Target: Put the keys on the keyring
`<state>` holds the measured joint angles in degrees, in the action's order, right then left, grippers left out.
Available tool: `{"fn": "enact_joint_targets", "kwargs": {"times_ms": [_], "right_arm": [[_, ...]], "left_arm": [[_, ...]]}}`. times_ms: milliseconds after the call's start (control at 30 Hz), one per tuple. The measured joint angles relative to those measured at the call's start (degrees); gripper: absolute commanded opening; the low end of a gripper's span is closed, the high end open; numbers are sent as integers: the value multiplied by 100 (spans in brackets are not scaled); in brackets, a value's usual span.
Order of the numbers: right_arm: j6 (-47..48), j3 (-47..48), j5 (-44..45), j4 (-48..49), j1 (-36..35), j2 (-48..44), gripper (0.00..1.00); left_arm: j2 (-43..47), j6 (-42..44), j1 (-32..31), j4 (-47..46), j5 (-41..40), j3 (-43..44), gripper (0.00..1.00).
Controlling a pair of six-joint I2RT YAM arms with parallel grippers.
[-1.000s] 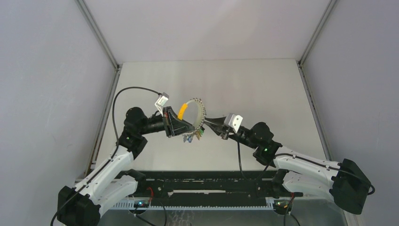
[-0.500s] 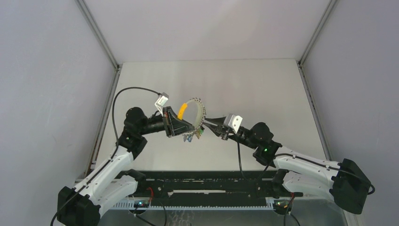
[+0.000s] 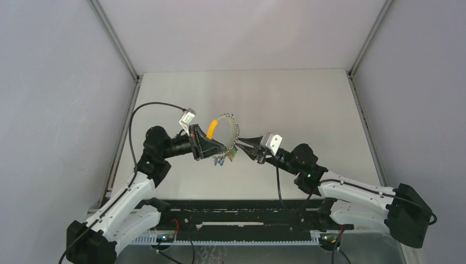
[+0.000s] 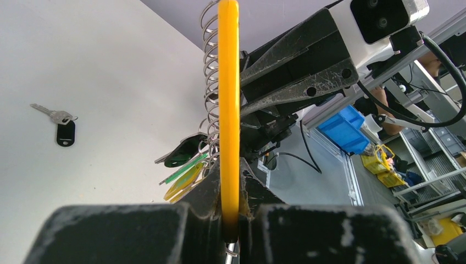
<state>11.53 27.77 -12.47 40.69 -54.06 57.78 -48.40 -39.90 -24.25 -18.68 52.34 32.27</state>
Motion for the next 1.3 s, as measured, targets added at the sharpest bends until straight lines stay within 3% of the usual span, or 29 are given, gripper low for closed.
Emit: {"fn": "enact_joint_targets", "kwargs": {"times_ms": [267,1300], "right_arm": [[-39,0,188,162,-83,22,15],[-153,0,903,776,-339,295,19]], "left_arm": [[35,2,-22,-2,-15,0,0],[181,7,-76,0,-424,0,0]]}}
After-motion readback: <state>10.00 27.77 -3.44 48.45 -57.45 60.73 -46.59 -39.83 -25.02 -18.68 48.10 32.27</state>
